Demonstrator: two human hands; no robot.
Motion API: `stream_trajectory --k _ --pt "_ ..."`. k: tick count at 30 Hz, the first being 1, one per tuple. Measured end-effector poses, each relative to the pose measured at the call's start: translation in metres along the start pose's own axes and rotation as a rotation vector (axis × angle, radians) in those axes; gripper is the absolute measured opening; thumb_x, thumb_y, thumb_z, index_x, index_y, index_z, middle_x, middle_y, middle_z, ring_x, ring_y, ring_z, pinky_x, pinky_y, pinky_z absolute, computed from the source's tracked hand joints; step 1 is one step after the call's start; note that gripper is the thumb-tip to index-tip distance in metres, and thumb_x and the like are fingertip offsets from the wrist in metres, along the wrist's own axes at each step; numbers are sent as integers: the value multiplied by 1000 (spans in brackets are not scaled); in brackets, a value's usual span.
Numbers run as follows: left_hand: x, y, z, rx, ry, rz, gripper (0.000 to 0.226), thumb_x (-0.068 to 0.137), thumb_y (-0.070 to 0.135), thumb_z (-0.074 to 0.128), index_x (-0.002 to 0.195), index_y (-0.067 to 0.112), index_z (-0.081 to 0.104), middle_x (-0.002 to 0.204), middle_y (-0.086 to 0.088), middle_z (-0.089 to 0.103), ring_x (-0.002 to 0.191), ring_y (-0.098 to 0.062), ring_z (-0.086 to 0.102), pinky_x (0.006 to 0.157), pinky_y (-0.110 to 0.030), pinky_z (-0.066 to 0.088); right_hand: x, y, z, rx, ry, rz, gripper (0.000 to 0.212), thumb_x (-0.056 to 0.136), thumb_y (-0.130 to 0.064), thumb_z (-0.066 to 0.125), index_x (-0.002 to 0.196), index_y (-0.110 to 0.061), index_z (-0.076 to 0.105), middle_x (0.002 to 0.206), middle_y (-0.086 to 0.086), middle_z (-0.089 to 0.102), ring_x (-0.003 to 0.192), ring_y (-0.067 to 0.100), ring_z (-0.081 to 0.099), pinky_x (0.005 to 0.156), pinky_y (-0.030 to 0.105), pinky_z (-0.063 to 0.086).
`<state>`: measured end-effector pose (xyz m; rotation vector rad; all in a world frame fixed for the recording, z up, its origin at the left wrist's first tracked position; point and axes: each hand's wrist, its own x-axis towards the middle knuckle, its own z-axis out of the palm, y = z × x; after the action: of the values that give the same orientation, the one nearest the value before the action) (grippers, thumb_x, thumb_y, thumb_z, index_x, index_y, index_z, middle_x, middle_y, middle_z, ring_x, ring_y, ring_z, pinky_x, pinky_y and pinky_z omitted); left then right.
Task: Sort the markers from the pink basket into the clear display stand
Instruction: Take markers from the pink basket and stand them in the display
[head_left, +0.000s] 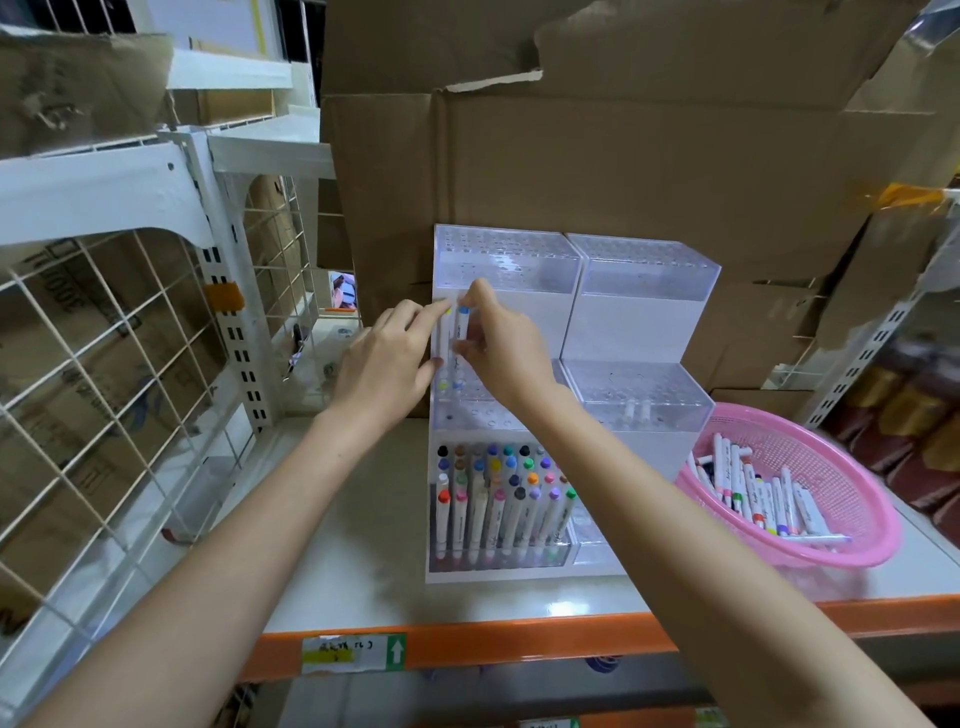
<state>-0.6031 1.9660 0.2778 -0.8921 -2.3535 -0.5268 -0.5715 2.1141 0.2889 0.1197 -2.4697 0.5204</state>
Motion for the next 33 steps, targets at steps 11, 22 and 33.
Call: stream_trajectory --k 11,22,33 --pt "4 12 -3 -2 47 24 57 82 15 68 135 12 47 117 -9 53 108 -28 53 84 -46 50 -11 7 -13 -51 -52 -29 49 89 -25 65 130 -22 40 96 2 61 83 21 59 60 28 41" --pt "7 108 36 96 -78 194 51 72 26 76 117 7 62 106 -14 64 96 -33 62 80 -40 50 -69 79 -77 -283 -64 151 38 96 -30 51 130 -14 48 119 10 57 108 34 54 69 37 42" --pt "23 279 114 -110 -194 422 37 76 33 53 102 9 64 93 -10 63 84 -31 62 71 -38 52 -177 200 -170 -420 -115 435 35 92 -26 51 126 -16 50 118 7 54 108 30 51 75 38 45"
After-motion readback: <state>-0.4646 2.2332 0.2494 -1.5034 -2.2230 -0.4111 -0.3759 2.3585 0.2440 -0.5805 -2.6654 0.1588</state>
